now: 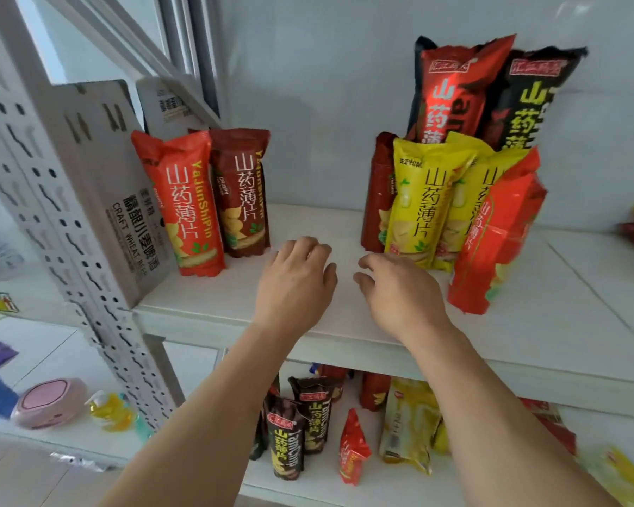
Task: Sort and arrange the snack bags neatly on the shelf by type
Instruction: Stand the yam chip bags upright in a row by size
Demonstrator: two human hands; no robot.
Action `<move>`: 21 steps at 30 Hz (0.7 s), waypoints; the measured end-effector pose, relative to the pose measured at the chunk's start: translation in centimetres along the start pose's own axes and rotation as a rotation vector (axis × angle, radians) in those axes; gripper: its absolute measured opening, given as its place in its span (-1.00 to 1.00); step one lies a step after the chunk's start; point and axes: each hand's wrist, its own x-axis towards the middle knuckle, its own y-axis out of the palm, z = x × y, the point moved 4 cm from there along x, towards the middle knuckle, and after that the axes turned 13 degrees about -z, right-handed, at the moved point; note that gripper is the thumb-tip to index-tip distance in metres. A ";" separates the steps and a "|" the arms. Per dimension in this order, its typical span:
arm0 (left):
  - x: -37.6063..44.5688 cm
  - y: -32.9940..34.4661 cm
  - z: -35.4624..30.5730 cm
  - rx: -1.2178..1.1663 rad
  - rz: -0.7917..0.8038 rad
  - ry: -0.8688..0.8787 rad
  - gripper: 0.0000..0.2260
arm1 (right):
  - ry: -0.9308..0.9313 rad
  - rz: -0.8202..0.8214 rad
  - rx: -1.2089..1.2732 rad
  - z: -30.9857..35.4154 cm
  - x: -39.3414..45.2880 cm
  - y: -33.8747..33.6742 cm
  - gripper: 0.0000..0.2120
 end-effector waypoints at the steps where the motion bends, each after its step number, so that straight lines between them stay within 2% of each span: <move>1: 0.4 0.5 -1.2 -0.010 0.010 0.015 -0.79 | 0.015 -0.014 0.010 -1.0 -0.3 -0.9 -0.69; 4: 1.6 1.9 -4.8 -0.071 0.023 -0.015 -0.70 | 0.033 -0.103 0.051 -4.2 -1.3 -3.5 -0.72; 8: 3.0 3.5 -7.9 -0.182 0.071 -0.220 -0.69 | 0.120 -0.389 0.187 -7.8 -3.3 -6.3 -0.81; 10: 3.6 4.1 -8.8 -0.260 0.085 -0.356 -0.64 | 0.223 -0.534 0.253 -9.8 -4.2 -7.0 -0.76; 12: 4.0 4.5 -9.6 -0.364 0.083 -0.484 -0.60 | 0.326 -0.597 0.338 -11.6 -4.7 -6.9 -0.61; 15: 3.8 5.0 -11.2 -0.523 0.088 -0.532 -0.54 | 0.485 -0.542 0.473 -13.8 -4.4 -6.1 -0.35; 17: 3.1 5.5 -12.5 -0.595 0.123 -0.513 -0.47 | 0.567 -0.465 0.586 -14.6 -4.0 -5.4 -0.29; 19: 2.4 6.3 -13.4 -0.658 0.176 -0.512 -0.39 | 0.599 -0.376 0.696 -14.9 -3.6 -4.7 -0.35; 21: 1.9 7.1 -14.1 -0.700 0.226 -0.520 -0.33 | 0.605 -0.328 0.751 -15.1 -3.5 -4.3 -0.58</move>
